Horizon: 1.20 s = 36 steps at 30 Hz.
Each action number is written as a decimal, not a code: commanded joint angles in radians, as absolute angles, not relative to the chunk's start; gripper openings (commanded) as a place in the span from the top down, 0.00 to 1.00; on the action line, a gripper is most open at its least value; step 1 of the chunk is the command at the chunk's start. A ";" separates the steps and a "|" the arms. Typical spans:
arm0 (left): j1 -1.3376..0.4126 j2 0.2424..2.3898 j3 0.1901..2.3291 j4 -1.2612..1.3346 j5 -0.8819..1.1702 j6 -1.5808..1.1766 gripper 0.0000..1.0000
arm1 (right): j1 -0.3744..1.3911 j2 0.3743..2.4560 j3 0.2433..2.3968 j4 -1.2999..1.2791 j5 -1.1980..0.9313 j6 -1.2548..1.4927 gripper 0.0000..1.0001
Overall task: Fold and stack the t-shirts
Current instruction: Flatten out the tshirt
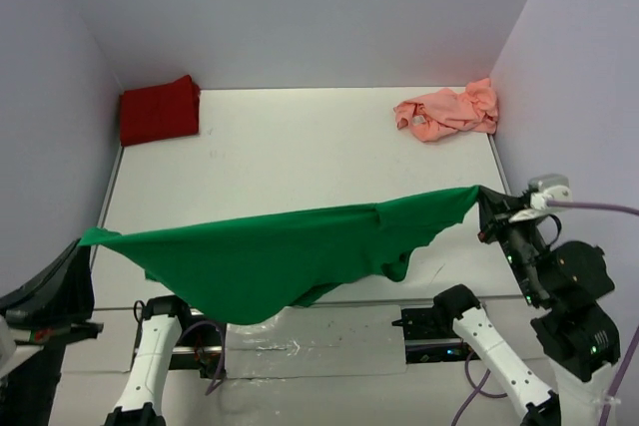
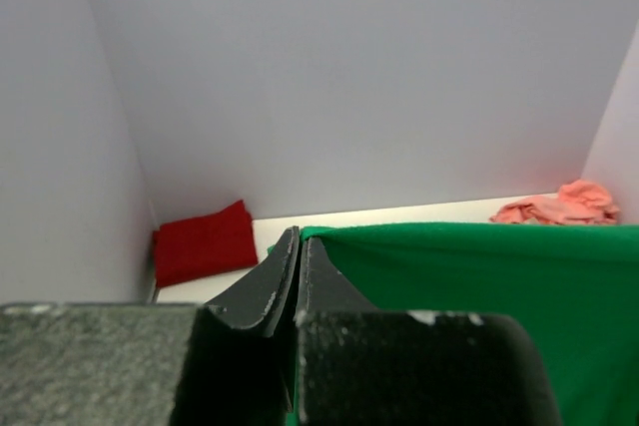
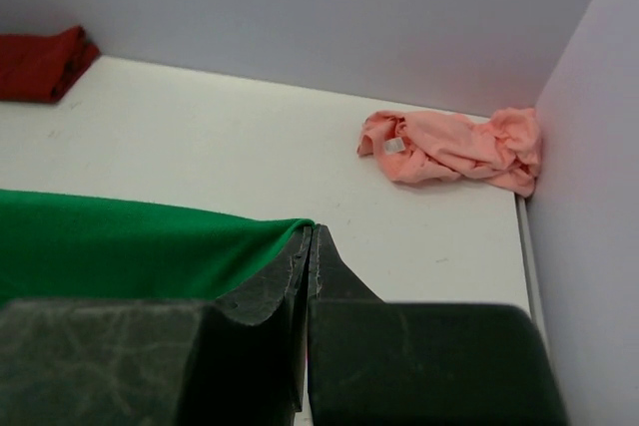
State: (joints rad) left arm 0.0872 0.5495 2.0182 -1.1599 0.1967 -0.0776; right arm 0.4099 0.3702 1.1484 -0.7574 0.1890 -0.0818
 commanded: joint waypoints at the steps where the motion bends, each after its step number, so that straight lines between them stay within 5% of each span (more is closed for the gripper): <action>1: 0.095 0.581 2.089 -1.207 0.227 -0.103 1.00 | 0.351 0.301 1.149 -0.762 0.219 -0.074 1.00; 22: 0.100 0.635 1.950 -1.223 0.242 -0.095 1.00 | 0.209 0.247 1.066 -0.865 0.290 -0.048 1.00; 36: 0.098 0.632 1.377 -0.596 0.222 -0.054 1.00 | 0.209 0.589 0.963 -0.500 0.291 -0.143 1.00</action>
State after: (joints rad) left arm 0.0978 0.6201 1.4475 -0.8593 0.2787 -0.0830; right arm 0.2176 0.5117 0.9916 -0.6521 0.2531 -0.1066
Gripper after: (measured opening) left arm 0.039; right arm 0.007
